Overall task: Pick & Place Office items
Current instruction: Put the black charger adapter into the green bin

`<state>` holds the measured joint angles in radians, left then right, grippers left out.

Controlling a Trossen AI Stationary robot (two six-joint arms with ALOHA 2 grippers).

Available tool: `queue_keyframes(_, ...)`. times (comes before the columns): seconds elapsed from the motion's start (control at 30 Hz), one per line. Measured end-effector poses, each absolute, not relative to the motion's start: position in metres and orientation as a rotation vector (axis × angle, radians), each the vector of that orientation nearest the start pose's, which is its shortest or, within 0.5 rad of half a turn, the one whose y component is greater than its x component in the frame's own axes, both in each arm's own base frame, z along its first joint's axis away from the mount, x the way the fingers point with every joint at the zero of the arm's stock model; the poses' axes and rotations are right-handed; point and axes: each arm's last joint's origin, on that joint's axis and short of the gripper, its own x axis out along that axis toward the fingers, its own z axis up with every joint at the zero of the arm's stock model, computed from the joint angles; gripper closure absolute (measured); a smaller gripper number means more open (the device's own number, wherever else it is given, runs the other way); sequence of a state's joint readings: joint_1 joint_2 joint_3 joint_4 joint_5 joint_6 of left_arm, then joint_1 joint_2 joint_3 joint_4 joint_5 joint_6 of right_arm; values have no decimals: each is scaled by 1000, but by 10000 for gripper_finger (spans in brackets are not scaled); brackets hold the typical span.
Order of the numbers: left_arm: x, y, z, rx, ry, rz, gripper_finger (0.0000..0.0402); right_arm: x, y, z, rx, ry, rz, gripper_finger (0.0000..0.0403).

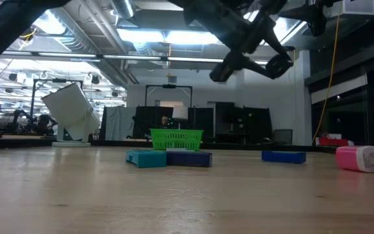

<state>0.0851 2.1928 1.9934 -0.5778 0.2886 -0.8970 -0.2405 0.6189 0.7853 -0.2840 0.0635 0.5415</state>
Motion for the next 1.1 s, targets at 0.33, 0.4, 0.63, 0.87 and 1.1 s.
queue_keyframes(0.33,485,64,281,-721,702,186,251,128,-33,345,547,32,-329,152)
queue_keyframes(0.4,485,71,287,-681,659,176,251,128,-33,345,548,32,-328,152)
queue_keyframes(0.63,472,114,296,-613,617,261,251,128,-33,345,574,28,-329,152)
queue_keyframes(0.87,453,173,300,-563,574,348,251,128,-34,345,597,16,-358,152)
queue_keyframes(1.1,431,228,303,-483,531,431,251,128,-35,345,620,1,-391,152)
